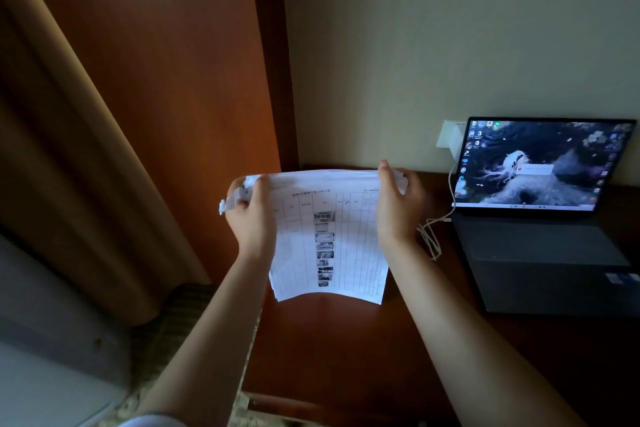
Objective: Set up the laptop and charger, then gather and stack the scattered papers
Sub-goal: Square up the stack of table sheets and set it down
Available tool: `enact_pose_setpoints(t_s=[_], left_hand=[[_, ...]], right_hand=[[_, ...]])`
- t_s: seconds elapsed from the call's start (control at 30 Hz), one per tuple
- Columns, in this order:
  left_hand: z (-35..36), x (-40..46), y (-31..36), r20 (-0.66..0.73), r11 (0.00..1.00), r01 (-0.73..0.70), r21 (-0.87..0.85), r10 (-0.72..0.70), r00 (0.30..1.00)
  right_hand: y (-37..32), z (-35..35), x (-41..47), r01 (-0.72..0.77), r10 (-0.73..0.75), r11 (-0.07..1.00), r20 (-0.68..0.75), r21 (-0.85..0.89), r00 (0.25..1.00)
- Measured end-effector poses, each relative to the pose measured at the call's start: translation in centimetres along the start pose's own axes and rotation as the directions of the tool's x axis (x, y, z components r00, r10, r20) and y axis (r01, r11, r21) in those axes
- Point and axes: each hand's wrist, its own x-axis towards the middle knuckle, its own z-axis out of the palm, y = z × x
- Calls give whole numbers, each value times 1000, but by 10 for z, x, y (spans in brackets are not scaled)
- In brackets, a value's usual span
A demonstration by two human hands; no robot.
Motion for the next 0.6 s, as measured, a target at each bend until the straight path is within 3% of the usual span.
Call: enact_pose_setpoints(t_s=[0.33,0.6], left_hand=[[8,7,3,-113,998,-47,35,51,992],[11,10,7,-49,993,-116,35,117,992]], right_hand=[[-2,4,4,26,-27,1000,-28,-3,999],[-2,10,12,15,-15,1000,-5,-17,1000]])
